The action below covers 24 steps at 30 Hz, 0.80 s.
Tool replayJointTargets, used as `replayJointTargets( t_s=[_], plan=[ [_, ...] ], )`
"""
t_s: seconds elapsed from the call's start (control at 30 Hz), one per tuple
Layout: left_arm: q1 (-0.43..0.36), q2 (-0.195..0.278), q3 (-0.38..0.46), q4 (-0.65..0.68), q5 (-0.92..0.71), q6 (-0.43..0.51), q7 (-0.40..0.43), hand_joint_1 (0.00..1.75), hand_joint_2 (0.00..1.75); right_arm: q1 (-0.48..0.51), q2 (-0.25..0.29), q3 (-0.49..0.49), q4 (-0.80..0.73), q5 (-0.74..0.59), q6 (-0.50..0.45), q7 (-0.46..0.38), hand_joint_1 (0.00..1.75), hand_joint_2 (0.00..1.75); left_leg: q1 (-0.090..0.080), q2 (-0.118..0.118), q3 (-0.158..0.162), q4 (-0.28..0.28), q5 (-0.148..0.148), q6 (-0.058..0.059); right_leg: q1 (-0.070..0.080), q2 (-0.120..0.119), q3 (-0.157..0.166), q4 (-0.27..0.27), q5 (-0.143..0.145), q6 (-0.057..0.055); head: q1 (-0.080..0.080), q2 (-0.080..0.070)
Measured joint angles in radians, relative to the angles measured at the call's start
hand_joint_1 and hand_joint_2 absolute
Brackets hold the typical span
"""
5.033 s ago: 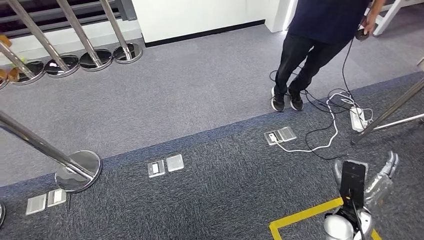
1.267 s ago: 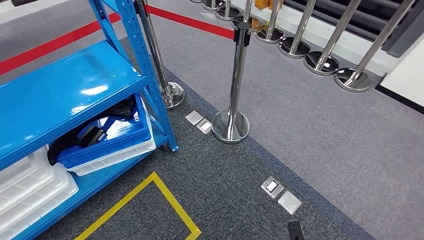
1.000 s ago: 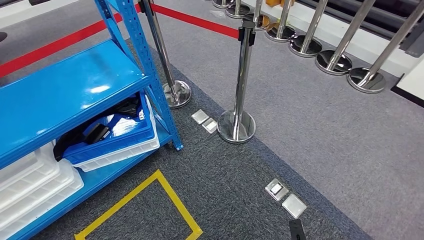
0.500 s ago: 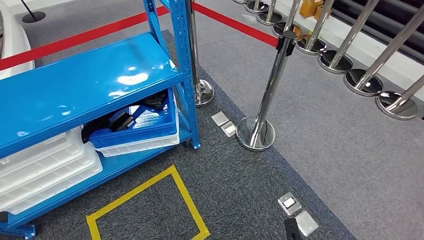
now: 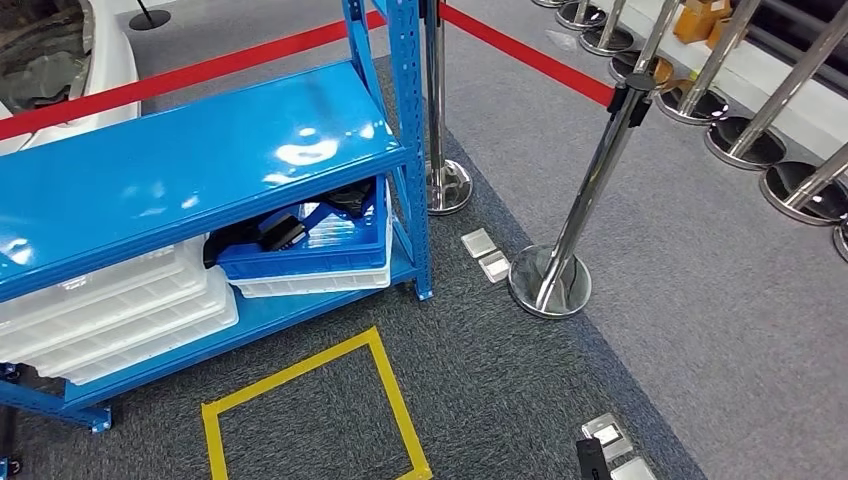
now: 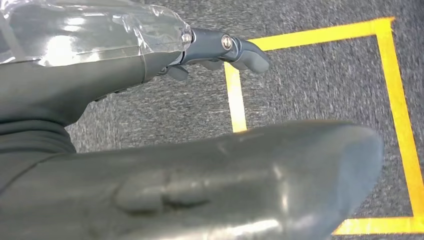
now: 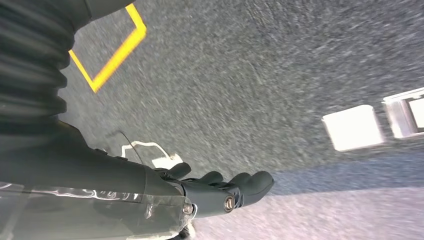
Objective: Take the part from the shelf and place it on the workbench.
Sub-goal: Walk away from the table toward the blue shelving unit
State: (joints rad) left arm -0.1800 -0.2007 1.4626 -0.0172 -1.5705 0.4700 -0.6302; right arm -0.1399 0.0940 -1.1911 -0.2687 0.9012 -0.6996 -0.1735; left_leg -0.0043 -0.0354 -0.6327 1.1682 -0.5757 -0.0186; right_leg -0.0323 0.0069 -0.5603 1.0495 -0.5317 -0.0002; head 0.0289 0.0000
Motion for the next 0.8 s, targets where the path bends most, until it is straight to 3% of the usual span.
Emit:
replayJointTargets(
  t_s=[0.07,0.1,0.13,0.23,0.3,0.37,0.4,0.47,0.53,0.6,0.63,0.67,0.73,0.8],
  plan=[
    [0.001,0.0,0.0,0.0,0.0,0.0,0.0,0.0,0.0,0.001,-0.002,-0.001,0.003,0.001,0.0,-0.003,0.0,1.75,0.005,0.02,-0.063,0.12,-0.044,-0.007,0.002,-0.025,0.003,0.0,-0.005,-0.005,-0.003,0.0],
    [0.002,0.0,0.0,0.0,0.0,0.0,0.0,0.0,0.0,0.001,-0.003,-0.001,0.004,0.001,0.0,-0.005,0.0,1.75,0.006,0.023,-0.079,0.146,-0.044,-0.009,0.002,-0.037,0.005,0.0,-0.008,-0.005,-0.003,0.0],
    [0.003,0.0,0.0,0.0,0.0,0.0,0.0,0.0,0.0,0.0,-0.004,-0.001,0.006,0.001,0.0,-0.007,0.0,1.75,0.007,0.025,-0.077,0.135,-0.025,-0.008,0.003,-0.047,0.008,0.0,-0.01,-0.004,-0.003,0.0],
    [0.003,0.0,0.0,0.0,0.0,0.0,-0.001,0.0,0.0,-0.002,-0.005,-0.002,0.011,0.001,0.0,-0.01,0.0,1.75,0.001,0.058,0.005,-0.043,0.068,0.005,0.004,-0.074,0.025,0.0,-0.022,0.003,-0.003,0.0],
    [0.003,0.0,0.0,0.0,-0.001,0.0,-0.002,0.0,0.0,-0.004,-0.006,-0.005,0.015,0.001,0.0,-0.012,0.0,1.75,-0.01,0.082,0.034,-0.112,0.083,0.017,0.006,-0.09,0.033,-0.003,-0.028,0.011,-0.002,0.0],
    [0.004,0.0,0.0,0.0,0.0,0.0,-0.003,0.0,0.0,-0.007,-0.007,-0.008,0.018,0.001,0.0,-0.012,0.0,1.75,-0.014,0.073,0.037,-0.121,0.08,0.026,0.008,-0.105,0.042,-0.01,-0.031,0.02,-0.002,0.0],
    [0.005,0.0,0.0,0.0,0.0,0.0,-0.003,0.0,0.0,-0.009,-0.007,-0.009,0.019,0.001,0.0,-0.012,0.0,1.75,-0.012,0.065,0.041,-0.128,0.082,0.031,0.007,-0.1,0.047,-0.011,-0.035,0.024,-0.001,0.0],
    [0.003,0.0,0.0,0.0,0.0,0.0,-0.002,0.0,0.0,-0.012,-0.007,-0.009,0.022,0.002,0.0,-0.012,0.0,1.75,-0.005,0.051,0.053,-0.146,0.089,0.044,0.006,-0.062,0.034,0.031,-0.064,0.031,0.002,0.0],
    [0.0,0.0,0.0,0.0,0.0,0.0,-0.002,0.0,0.0,-0.011,-0.008,-0.01,0.025,0.003,0.0,-0.01,0.0,1.75,-0.003,0.035,0.058,-0.152,0.09,0.053,0.006,-0.022,-0.026,0.146,-0.118,0.032,0.006,0.0],
    [0.0,-0.001,0.0,0.0,0.0,0.0,-0.001,0.0,0.0,-0.006,-0.011,-0.01,0.027,0.003,0.0,-0.008,0.0,1.75,-0.004,0.015,0.058,-0.15,0.088,0.056,0.008,-0.013,-0.086,0.243,-0.141,0.034,0.009,0.0],
    [0.001,-0.001,0.0,0.0,0.0,0.0,-0.001,0.0,0.0,-0.004,-0.011,-0.01,0.027,0.003,0.0,-0.008,0.0,1.75,-0.004,0.003,0.059,-0.148,0.086,0.056,0.008,-0.012,-0.096,0.244,-0.123,0.035,0.01,0.0],
    [0.001,-0.001,0.0,0.0,0.0,0.0,0.0,0.0,0.0,-0.003,-0.012,-0.011,0.028,0.004,0.0,-0.007,0.0,1.75,-0.003,-0.009,0.06,-0.144,0.084,0.054,0.007,-0.008,-0.088,0.208,-0.087,0.036,0.01,0.0],
    [0.0,-0.001,0.0,0.0,0.0,0.0,0.0,0.0,0.0,-0.004,-0.013,-0.011,0.031,0.005,0.0,-0.007,0.0,1.75,-0.003,-0.03,0.058,-0.132,0.075,0.045,0.002,0.021,-0.046,0.086,-0.016,0.036,0.012,0.0],
    [-0.002,-0.001,0.0,0.0,0.0,0.0,0.001,0.0,0.0,-0.003,-0.013,-0.011,0.034,0.007,0.0,-0.004,0.0,1.75,-0.003,-0.048,0.051,-0.12,0.069,0.034,0.0,0.05,-0.021,0.021,0.003,0.031,0.012,0.0]
  ],
)
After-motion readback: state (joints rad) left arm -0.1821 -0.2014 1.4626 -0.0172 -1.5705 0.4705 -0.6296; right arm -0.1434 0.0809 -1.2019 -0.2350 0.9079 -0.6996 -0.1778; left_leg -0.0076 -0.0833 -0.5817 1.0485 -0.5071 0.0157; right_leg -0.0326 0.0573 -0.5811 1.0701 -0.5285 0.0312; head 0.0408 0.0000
